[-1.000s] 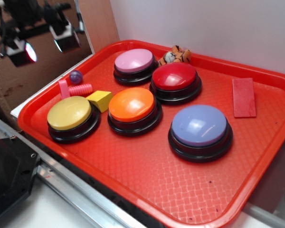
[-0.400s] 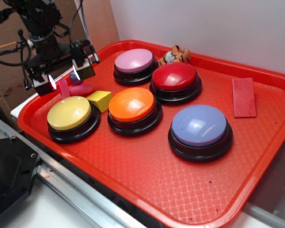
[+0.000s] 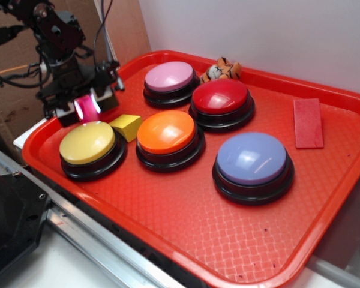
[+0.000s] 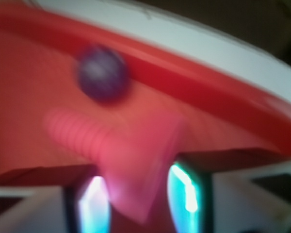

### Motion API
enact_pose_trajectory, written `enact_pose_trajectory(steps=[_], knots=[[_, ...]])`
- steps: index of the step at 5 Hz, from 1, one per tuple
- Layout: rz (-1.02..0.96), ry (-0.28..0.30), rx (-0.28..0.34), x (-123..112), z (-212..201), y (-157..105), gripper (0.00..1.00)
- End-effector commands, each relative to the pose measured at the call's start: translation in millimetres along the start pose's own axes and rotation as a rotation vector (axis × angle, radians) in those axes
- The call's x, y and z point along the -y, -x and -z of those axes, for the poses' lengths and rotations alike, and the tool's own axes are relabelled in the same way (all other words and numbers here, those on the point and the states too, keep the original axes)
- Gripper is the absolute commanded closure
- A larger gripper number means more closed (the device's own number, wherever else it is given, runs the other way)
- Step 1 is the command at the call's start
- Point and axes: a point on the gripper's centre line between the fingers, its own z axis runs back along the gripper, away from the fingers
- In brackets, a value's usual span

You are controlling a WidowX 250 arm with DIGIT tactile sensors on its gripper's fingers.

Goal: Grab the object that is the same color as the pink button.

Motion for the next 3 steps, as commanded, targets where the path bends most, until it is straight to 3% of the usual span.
enact_pose_trajectory(steps=[1, 3], knots=[[0.011, 0.042, 0.028, -1, -11, -8, 1.00], [0.145, 0.102, 0.017, 11, -44, -16, 1.00]])
